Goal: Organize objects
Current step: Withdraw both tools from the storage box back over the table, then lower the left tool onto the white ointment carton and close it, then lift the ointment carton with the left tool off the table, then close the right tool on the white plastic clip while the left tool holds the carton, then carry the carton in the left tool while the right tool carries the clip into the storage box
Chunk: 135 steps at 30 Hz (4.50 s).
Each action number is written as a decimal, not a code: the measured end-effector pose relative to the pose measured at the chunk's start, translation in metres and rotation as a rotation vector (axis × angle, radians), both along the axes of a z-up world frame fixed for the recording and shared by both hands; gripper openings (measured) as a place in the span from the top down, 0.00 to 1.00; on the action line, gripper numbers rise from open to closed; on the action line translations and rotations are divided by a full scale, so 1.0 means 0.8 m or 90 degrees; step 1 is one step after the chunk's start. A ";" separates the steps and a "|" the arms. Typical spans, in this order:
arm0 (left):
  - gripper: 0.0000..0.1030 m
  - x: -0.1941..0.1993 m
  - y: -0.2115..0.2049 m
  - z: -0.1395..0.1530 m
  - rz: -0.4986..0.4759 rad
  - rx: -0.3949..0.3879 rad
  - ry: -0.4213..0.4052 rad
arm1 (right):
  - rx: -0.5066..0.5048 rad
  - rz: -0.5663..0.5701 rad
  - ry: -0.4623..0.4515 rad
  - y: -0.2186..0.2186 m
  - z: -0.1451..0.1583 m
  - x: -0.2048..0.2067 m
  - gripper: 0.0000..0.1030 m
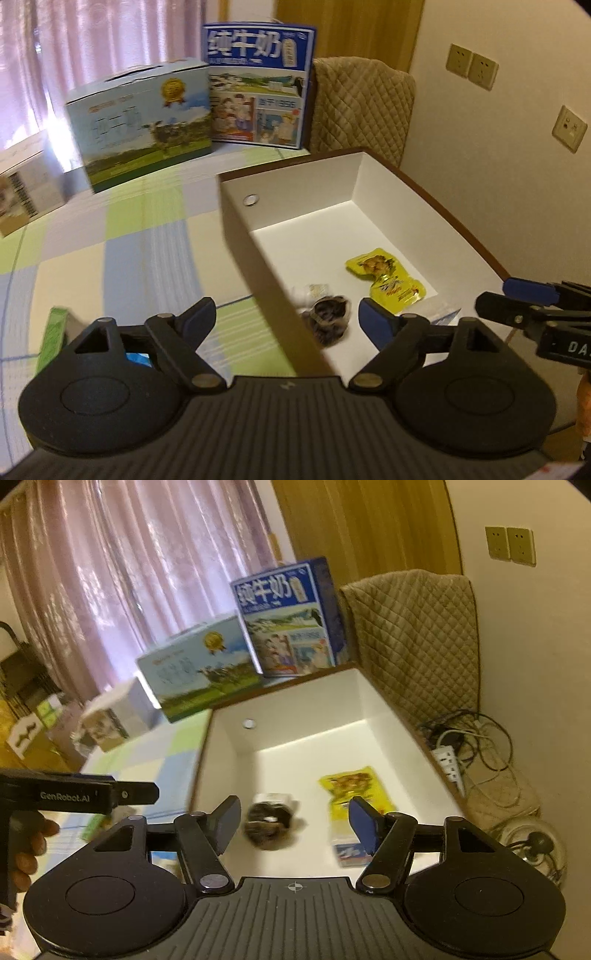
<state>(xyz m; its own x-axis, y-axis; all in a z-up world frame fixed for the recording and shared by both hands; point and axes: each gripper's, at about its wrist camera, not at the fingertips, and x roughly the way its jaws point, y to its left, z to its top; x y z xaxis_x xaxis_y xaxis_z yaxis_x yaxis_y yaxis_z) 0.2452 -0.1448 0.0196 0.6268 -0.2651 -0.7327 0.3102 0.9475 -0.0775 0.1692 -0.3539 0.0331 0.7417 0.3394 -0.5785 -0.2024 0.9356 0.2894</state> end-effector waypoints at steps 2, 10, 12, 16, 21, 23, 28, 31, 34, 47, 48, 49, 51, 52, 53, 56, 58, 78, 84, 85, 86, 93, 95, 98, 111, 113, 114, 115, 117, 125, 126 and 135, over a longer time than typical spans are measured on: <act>0.19 -0.013 0.018 0.004 0.015 -0.001 -0.005 | 0.009 0.011 -0.007 0.012 0.005 -0.016 0.39; 0.19 -0.072 0.095 0.004 0.065 0.009 -0.007 | 0.019 0.059 -0.026 0.063 0.013 -0.059 0.38; 0.19 -0.087 0.112 0.000 0.076 0.008 -0.002 | 0.025 0.066 -0.027 0.077 0.011 -0.069 0.38; 0.19 -0.113 0.139 -0.015 0.103 0.008 0.014 | 0.030 0.087 -0.024 0.102 0.003 -0.088 0.38; 0.19 -0.136 0.159 -0.039 0.123 -0.004 0.040 | 0.014 0.092 0.000 0.136 -0.024 -0.102 0.38; 0.19 -0.142 0.161 -0.048 0.126 0.004 0.045 | 0.007 0.092 0.007 0.145 -0.036 -0.105 0.39; 0.19 -0.147 0.163 -0.073 0.129 0.013 0.062 | -0.031 0.083 0.024 0.163 -0.070 -0.109 0.39; 0.20 -0.148 0.160 -0.088 0.121 0.026 0.070 | -0.035 0.081 0.033 0.165 -0.084 -0.109 0.39; 0.24 -0.146 0.152 -0.102 0.108 0.039 0.074 | -0.043 0.083 0.032 0.168 -0.095 -0.108 0.44; 0.36 -0.122 0.122 -0.151 0.061 0.059 0.091 | -0.056 0.082 0.050 0.166 -0.130 -0.093 0.64; 0.38 -0.119 0.119 -0.154 0.057 0.063 0.091 | -0.056 0.081 0.050 0.165 -0.131 -0.092 0.64; 0.39 -0.116 0.117 -0.158 0.055 0.069 0.093 | -0.056 0.080 0.050 0.165 -0.131 -0.092 0.64; 0.43 -0.111 0.113 -0.164 0.050 0.078 0.097 | -0.054 0.079 0.052 0.164 -0.132 -0.090 0.64; 0.44 -0.109 0.111 -0.167 0.050 0.081 0.098 | -0.053 0.079 0.053 0.164 -0.133 -0.090 0.64; 0.44 -0.106 0.110 -0.170 0.050 0.083 0.099 | -0.053 0.079 0.054 0.165 -0.133 -0.089 0.64; 0.49 -0.100 0.107 -0.175 0.047 0.087 0.100 | -0.057 0.081 0.055 0.167 -0.135 -0.088 0.64; 0.54 -0.098 0.107 -0.177 0.045 0.082 0.095 | -0.058 0.080 0.057 0.170 -0.135 -0.087 0.64; 0.67 -0.113 0.193 -0.102 0.110 0.060 0.027 | -0.107 0.036 0.026 0.237 -0.150 -0.048 0.64; 0.67 -0.107 0.240 -0.107 0.184 0.036 0.030 | -0.151 0.002 0.004 0.259 -0.167 -0.030 0.64; 0.67 -0.106 0.244 -0.108 0.189 0.032 0.033 | -0.155 0.000 0.002 0.261 -0.169 -0.027 0.64; 0.67 -0.106 0.248 -0.110 0.192 0.029 0.034 | -0.158 0.001 -0.001 0.262 -0.170 -0.024 0.64; 0.67 -0.107 0.260 -0.110 0.210 0.015 0.034 | -0.176 0.006 -0.010 0.270 -0.180 -0.007 0.64; 0.67 -0.106 0.261 -0.111 0.212 0.014 0.036 | -0.181 0.008 -0.013 0.271 -0.182 -0.005 0.64; 0.67 -0.105 0.262 -0.113 0.212 0.015 0.039 | -0.184 0.006 -0.005 0.271 -0.185 -0.002 0.64; 0.68 -0.103 0.258 -0.118 0.208 0.018 0.048 | -0.194 0.024 -0.008 0.269 -0.189 0.001 0.69; 0.68 -0.103 0.258 -0.119 0.207 0.019 0.049 | -0.194 0.029 -0.010 0.269 -0.188 -0.001 0.70; 0.68 -0.103 0.258 -0.119 0.207 0.019 0.048 | -0.193 0.031 -0.010 0.270 -0.188 -0.002 0.70; 0.68 -0.103 0.257 -0.119 0.207 0.019 0.049 | -0.191 0.034 -0.011 0.270 -0.187 -0.003 0.70; 0.68 -0.103 0.257 -0.119 0.207 0.019 0.048 | -0.188 0.040 -0.013 0.271 -0.184 -0.004 0.70; 0.68 -0.103 0.254 -0.119 0.203 0.019 0.049 | -0.173 0.065 -0.018 0.273 -0.171 -0.014 0.70; 0.68 -0.104 0.253 -0.119 0.202 0.019 0.048 | -0.172 0.067 -0.020 0.272 -0.170 -0.015 0.70; 0.68 -0.107 0.249 -0.115 0.193 0.015 0.047 | -0.158 0.087 -0.031 0.268 -0.148 -0.033 0.70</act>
